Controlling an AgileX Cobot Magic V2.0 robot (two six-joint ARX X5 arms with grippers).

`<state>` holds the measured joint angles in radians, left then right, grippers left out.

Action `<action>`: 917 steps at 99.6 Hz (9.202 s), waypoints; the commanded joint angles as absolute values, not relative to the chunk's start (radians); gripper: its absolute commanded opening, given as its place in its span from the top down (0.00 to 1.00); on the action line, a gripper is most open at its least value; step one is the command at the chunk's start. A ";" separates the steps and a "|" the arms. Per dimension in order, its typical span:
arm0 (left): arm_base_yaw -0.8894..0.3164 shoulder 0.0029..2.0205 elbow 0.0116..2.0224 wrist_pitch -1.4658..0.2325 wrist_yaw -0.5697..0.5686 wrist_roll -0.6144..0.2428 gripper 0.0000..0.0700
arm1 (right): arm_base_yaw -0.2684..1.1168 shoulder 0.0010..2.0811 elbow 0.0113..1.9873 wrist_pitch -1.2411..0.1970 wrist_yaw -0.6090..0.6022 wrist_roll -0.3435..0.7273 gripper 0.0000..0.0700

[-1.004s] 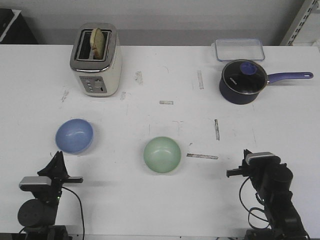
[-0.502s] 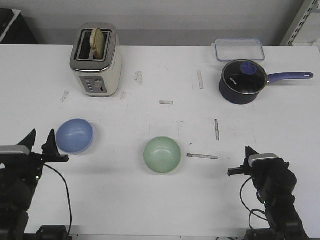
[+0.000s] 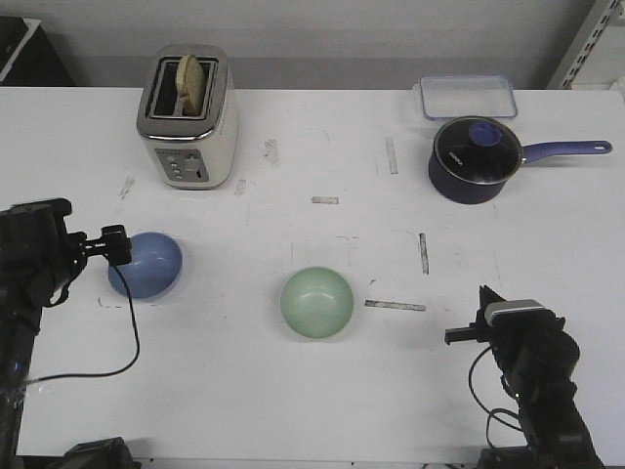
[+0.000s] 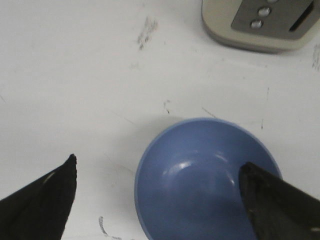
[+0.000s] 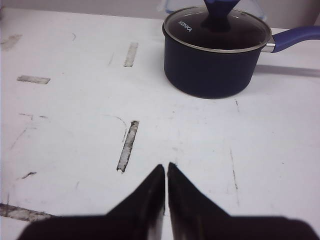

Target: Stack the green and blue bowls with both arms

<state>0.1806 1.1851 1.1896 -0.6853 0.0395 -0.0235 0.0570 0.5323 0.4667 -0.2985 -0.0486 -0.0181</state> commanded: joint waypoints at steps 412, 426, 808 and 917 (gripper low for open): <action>-0.366 1.393 1.626 -0.997 -0.110 -0.051 1.00 | 0.058 0.538 0.471 -0.318 -0.052 0.004 1.00; -0.293 1.218 1.457 -0.825 -0.110 -0.043 1.00 | 0.058 0.538 0.471 -0.318 -0.052 0.004 1.00; -0.016 0.003 0.014 0.113 -0.029 0.034 1.00 | -0.014 0.220 0.141 -0.013 0.041 0.012 1.00; -0.016 0.004 0.014 0.106 -0.029 0.034 1.00 | -0.013 0.001 0.013 -0.036 0.045 0.030 1.00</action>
